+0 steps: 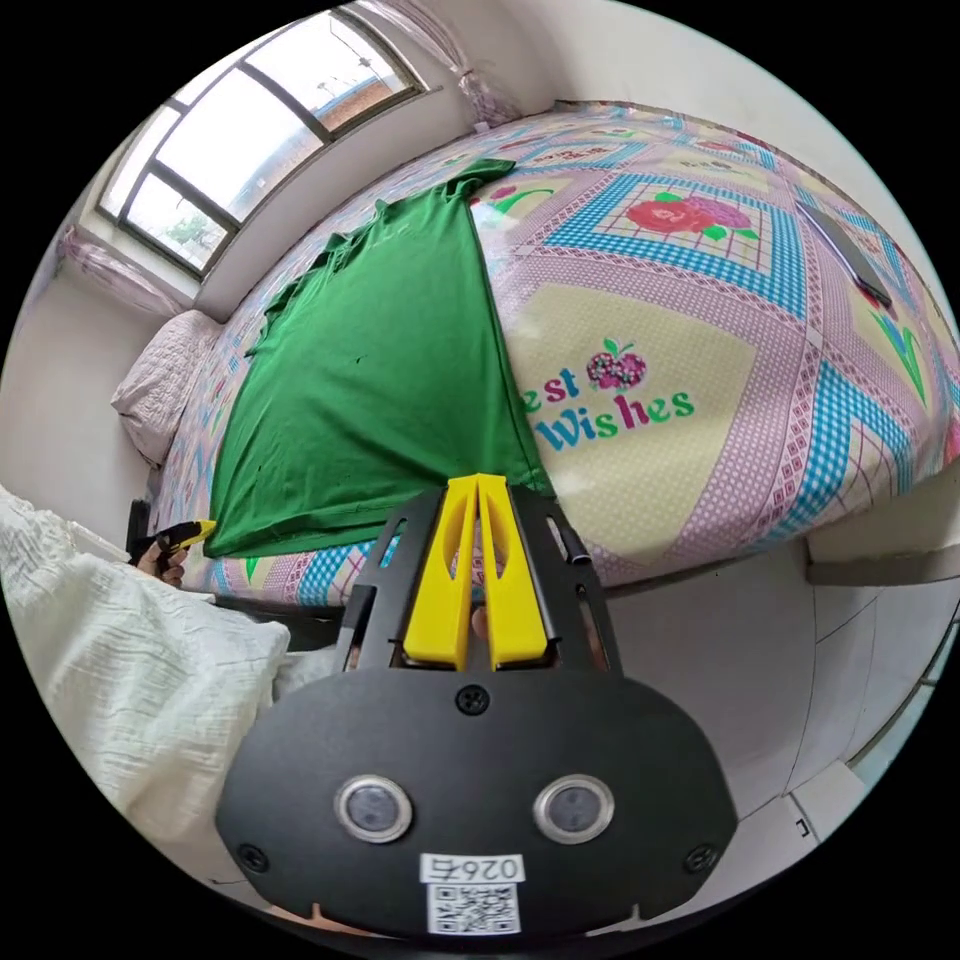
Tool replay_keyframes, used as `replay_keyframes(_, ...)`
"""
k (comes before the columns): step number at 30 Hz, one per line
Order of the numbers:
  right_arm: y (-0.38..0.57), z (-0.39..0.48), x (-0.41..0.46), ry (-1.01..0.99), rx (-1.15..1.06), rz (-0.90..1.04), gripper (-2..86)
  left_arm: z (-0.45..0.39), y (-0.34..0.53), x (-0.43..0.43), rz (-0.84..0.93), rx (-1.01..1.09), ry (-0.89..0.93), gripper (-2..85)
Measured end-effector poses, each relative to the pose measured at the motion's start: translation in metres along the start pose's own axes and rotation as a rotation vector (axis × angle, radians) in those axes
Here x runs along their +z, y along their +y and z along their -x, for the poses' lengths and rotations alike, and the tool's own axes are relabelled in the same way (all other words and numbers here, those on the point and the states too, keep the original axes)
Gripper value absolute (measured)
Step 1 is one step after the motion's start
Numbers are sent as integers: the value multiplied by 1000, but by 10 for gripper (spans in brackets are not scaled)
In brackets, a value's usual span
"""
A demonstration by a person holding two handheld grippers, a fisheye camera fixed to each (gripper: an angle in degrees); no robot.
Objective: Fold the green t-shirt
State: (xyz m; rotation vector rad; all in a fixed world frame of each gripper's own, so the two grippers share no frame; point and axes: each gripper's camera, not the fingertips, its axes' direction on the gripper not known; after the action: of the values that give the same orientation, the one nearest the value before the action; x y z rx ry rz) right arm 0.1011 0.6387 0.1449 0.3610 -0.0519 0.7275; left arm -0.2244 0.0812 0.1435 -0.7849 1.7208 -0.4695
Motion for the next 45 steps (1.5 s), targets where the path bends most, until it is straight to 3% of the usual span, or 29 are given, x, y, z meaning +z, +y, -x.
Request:
replay_keyframes(4,-9,-14,-23,-11,66,-4,-7,6,13,-42,-108,-34,61,-10)
replay_keyframes(7,-46,-10,-46,-22,88,-112,0,-14,-21,-69,-229,38,67,-10)
replay_keyframes(12,-184,15,-37,-169,28,-306,41,-83,-146,-46,-292,270,29,-10)
replay_keyframes(17,-302,36,-2,-110,19,-361,24,-133,-228,-2,-275,407,-92,-10)
replay_keyframes(21,-387,39,34,-19,6,-309,34,-141,-263,32,-258,429,-228,-10)
replay_keyframes(30,-522,24,99,133,-37,-132,44,-106,-280,69,-183,400,-207,-10)
replay_keyframes(38,-566,25,157,224,-99,-2,30,-92,-265,74,-141,444,-255,-10)
replay_keyframes(45,-556,58,121,210,-165,-112,-11,-79,-258,71,-164,431,-220,-10)
